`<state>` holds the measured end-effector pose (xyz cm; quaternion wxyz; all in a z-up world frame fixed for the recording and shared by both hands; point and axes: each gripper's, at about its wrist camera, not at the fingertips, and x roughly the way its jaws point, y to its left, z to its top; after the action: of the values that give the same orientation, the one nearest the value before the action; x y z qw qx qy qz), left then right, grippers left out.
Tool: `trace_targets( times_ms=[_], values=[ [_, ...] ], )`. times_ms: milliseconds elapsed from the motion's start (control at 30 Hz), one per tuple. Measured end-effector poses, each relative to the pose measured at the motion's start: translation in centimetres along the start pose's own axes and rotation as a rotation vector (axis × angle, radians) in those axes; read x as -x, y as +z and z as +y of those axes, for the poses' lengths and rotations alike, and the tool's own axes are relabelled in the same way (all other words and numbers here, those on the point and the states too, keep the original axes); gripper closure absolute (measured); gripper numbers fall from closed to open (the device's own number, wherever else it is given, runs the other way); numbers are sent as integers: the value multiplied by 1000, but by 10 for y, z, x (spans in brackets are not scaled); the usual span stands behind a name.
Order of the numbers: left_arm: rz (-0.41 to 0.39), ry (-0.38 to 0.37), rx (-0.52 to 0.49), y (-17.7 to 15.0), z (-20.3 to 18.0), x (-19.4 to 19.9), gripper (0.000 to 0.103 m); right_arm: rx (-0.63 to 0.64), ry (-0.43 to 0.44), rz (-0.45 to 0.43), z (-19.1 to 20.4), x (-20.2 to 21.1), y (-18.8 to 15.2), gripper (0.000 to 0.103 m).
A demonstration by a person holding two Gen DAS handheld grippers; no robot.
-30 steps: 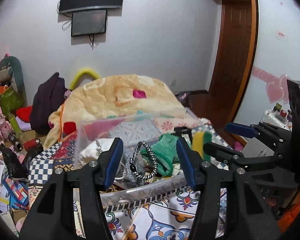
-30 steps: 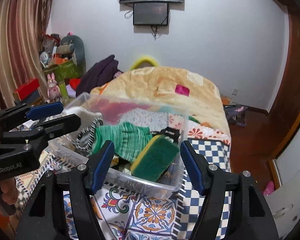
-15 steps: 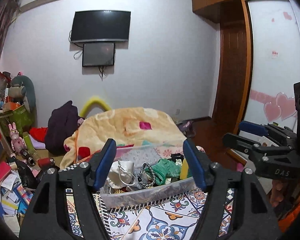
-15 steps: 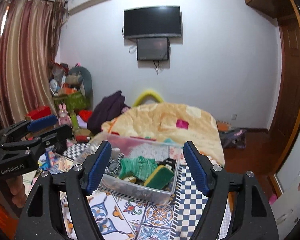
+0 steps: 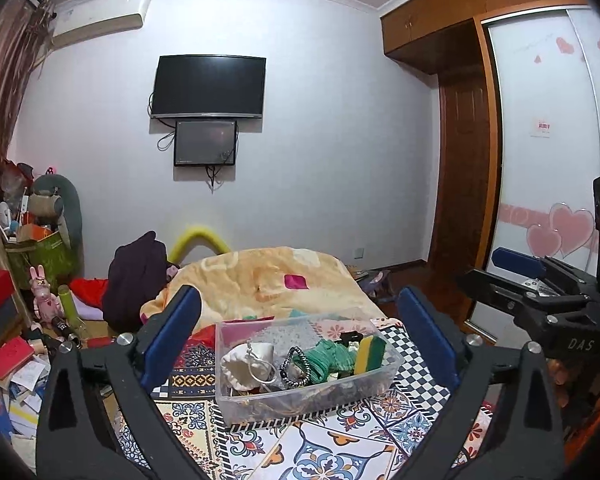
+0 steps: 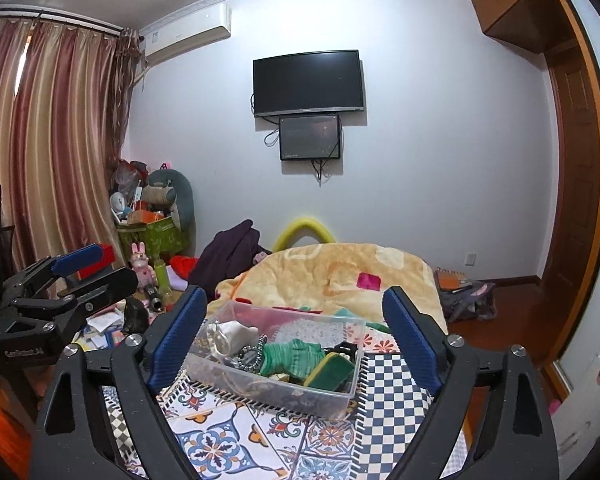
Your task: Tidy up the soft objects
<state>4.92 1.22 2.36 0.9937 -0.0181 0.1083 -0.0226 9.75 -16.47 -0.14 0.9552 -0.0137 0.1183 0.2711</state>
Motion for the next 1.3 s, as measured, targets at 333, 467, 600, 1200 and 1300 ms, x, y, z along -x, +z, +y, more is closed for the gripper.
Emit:
trace_targets(
  times_ms=[333, 467, 600, 1200, 1300],
  values=[
    [0, -6, 14, -1, 3, 2, 1, 5, -11, -30, 4, 6, -2, 0],
    [0, -5, 10, -2, 1, 3, 1, -6, -5, -31, 2, 8, -4, 0],
    [-4, -2, 8, -2, -1, 5, 1, -20, -7, -31, -1, 9, -4, 0],
    [4, -6, 9, -3, -2, 6, 0, -18, -14, -29, -1, 11, -6, 0],
    [4, -8, 12, -3, -2, 5, 0, -18, -14, -29, -1, 11, -7, 0]
  ],
)
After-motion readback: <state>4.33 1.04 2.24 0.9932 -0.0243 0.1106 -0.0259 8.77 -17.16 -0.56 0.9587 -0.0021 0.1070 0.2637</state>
